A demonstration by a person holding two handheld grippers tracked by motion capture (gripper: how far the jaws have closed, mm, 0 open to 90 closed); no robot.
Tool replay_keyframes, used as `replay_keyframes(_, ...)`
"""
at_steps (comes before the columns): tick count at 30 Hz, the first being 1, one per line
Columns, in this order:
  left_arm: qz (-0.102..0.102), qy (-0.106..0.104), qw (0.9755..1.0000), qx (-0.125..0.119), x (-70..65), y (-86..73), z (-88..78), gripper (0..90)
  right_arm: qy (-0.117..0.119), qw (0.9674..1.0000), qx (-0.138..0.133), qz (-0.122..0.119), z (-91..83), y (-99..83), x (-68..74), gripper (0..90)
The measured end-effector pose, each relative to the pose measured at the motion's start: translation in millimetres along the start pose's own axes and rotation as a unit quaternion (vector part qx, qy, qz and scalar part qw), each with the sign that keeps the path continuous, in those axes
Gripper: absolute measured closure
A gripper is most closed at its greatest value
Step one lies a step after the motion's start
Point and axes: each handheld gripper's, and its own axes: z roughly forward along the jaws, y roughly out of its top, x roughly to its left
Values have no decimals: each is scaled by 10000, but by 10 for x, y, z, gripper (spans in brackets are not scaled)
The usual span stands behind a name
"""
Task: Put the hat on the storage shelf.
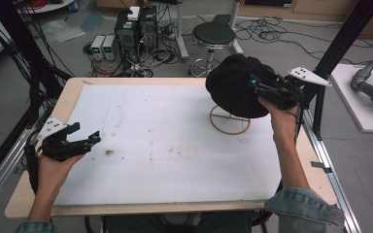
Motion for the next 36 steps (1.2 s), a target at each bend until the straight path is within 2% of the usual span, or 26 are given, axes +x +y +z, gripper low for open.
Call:
replay_keyframes(5, 3, -30, 10000, 7, -10, -1, 8, 183, 145, 9999, -74, -53, -112, -31, 81, 273)
replay_keyframes(15, 21, -36, 10000, 16, -14, 7, 15, 183, 335, 9991, 22, -246, -350, -167, 287, 212)
replay_keyframes(18, 6, -26, 10000, -14, -20, 17, 25, 183, 277, 9991, 22, -319, -399, -233, 356, 168)
replay_keyframes(21, 22, -58, 10000, -3, -31, 24, 39, 183, 263, 9992, 163, -256, -439, -341, 416, 126)
replay_keyframes(24, 36, -77, 10000, 22, -37, 19, 56, 183, 314, 9989, 245, -261, -492, -445, 435, 126)
replay_keyframes(28, 32, -72, 10000, 34, -39, 11, 62, 183, 522, 9982, 270, -140, -559, -580, 465, 125)
replay_keyframes(33, 84, -78, 9999, 47, -53, 1, 53, 183, 723, 9963, 432, -173, -592, -730, 536, 123)
replay_keyframes(36, 73, -64, 9999, 28, -54, -8, 46, 183, 711, 9955, 548, -320, -613, -843, 604, 123)
